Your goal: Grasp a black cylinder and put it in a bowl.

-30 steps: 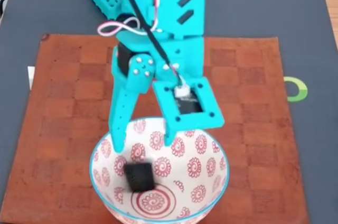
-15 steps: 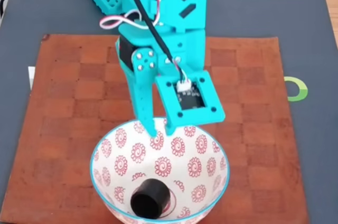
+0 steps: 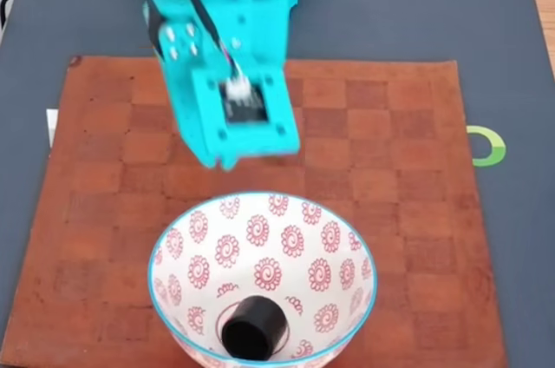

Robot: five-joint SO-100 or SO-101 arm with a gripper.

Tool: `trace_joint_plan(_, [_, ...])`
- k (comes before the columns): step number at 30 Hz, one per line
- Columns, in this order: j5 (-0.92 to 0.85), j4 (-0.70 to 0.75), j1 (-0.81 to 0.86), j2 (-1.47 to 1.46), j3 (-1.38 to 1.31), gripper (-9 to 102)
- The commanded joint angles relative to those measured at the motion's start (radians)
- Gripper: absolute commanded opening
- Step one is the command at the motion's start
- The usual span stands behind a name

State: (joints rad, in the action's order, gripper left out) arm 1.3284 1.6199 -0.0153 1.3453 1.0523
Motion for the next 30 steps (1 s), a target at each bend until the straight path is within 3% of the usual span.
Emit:
trace_joint_plan(1, [0.026, 0.005, 0.009, 0.169, 0.11, 0])
trace_joint_plan(11, [0.12, -0.006, 0.0, 0.535, 0.509, 0])
trace_joint_plan(30, [0.253, -0.212, -0.008, 1.235, 1.23, 0])
